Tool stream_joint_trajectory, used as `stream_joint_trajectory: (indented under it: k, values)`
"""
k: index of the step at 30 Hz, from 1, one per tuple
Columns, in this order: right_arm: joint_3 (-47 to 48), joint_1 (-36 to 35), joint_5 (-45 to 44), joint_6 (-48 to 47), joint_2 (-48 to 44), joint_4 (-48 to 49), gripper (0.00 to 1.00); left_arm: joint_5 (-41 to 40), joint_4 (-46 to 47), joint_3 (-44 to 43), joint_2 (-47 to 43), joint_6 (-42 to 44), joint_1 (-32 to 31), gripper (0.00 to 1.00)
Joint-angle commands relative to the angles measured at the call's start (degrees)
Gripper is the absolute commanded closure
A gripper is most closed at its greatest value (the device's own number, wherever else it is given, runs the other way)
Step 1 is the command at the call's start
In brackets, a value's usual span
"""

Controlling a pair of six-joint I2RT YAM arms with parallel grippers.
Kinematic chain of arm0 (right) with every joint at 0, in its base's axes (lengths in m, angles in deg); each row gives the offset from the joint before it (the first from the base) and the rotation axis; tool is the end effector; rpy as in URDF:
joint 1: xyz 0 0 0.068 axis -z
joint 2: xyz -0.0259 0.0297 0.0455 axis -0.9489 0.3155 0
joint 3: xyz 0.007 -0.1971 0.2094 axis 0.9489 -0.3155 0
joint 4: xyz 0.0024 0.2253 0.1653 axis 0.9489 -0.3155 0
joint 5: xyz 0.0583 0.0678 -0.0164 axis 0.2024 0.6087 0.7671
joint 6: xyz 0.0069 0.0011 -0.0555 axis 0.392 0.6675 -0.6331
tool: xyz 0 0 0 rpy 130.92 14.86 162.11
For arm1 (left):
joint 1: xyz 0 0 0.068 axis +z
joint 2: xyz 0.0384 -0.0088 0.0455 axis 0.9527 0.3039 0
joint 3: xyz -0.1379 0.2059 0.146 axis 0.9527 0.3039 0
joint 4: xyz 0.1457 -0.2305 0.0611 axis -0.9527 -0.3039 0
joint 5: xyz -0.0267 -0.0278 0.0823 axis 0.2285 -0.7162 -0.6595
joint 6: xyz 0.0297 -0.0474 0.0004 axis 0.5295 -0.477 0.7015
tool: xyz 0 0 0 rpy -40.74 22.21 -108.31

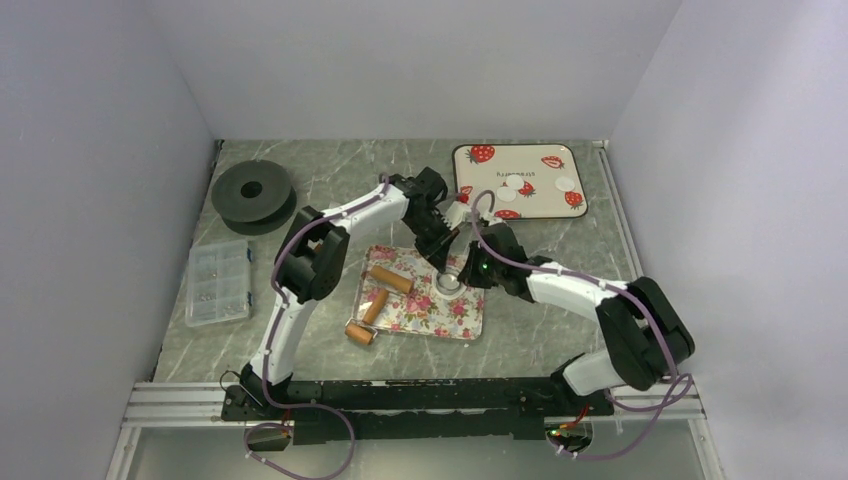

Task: Roll out the dumpling wrappers from the dough
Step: Press the dumpling wrapper on the work surface.

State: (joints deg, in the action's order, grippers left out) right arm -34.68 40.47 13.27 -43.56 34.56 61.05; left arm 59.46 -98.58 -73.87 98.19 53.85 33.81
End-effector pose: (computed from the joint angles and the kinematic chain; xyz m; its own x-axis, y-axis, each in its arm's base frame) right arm 0.2488 0.1535 0.1651 -0.8401 0.1572 -0.5191 -0.0930 0.9011 0.4234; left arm 0.3706 -0.3254 0.1751 -0.5218 0.7273 -0.4457 0.8244 0.2959 -0.4824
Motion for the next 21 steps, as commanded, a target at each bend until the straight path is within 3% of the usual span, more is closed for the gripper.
stream_joint_trajectory:
  k: [1,10,14,21]
  values:
    - [-6.21,-1.20,-2.40,3.56,-3.78,0.11,1.00,-6.23,-3.59,-0.27,4.00,5.86,-1.05,1.00]
    - [3.35,0.55,-2.72,-3.08,1.12,-1.69,1.00,-5.87,-3.32,6.51,-0.11,6.96,-1.64,1.00]
    - [1.42,0.38,-1.74,-2.32,0.51,-1.26,1.00,-5.78,-3.27,5.25,-0.42,7.75,-1.67,1.00]
    - [1.18,0.29,-1.71,-1.13,-2.92,-1.60,1.00,-4.19,-3.97,2.29,-0.78,9.19,-1.65,0.87]
